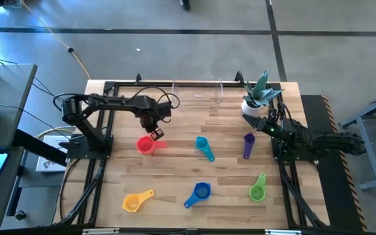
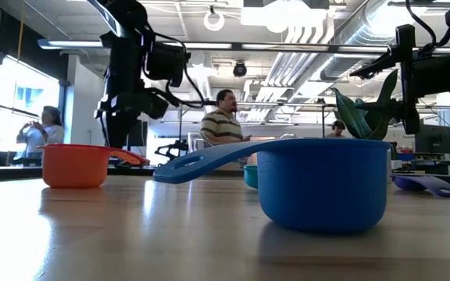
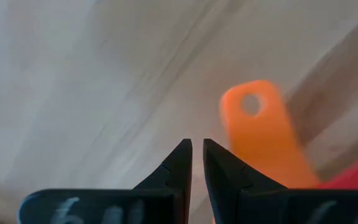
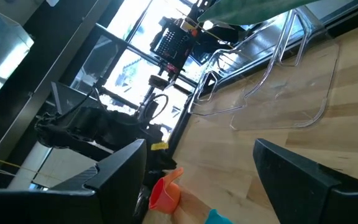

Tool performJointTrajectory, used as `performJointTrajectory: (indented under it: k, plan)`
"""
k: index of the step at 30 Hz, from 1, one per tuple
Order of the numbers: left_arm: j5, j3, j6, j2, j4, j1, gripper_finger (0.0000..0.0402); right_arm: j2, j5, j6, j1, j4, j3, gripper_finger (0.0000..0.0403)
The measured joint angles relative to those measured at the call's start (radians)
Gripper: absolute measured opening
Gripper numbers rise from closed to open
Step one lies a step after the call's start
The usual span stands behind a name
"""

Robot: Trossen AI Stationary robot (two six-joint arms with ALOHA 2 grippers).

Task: Nest measuring cups in basket
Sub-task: Stack the red measuring cup on top of the orange measuring cup

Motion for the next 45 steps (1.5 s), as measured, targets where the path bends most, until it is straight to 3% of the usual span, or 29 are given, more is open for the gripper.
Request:
performJointTrajectory:
  k: [15, 32, 39, 45]
  plan:
    - [0.103, -0.100, -0.099, 0.000, 0.000, -0.087, 0.0030, 0.000, -0.003, 0.000, 0.000, 0.000, 0.000, 0.0288]
    - [0.250, -0.100, -0.350, 0.000, 0.174, -0.313, 0.0030, 0.000, -0.003, 0.000, 0.000, 0.000, 0.000, 0.0288]
    - [0.254, -0.100, -0.439, 0.000, 0.297, -0.380, 0.0030, 0.000, -0.007, 0.027, 0.000, 0.000, 0.000, 0.0288]
    - [0.250, -0.099, -0.456, 0.000, 0.307, -0.400, 0.0030, 0.000, -0.088, 0.035, 0.000, 0.002, 0.000, 0.0288]
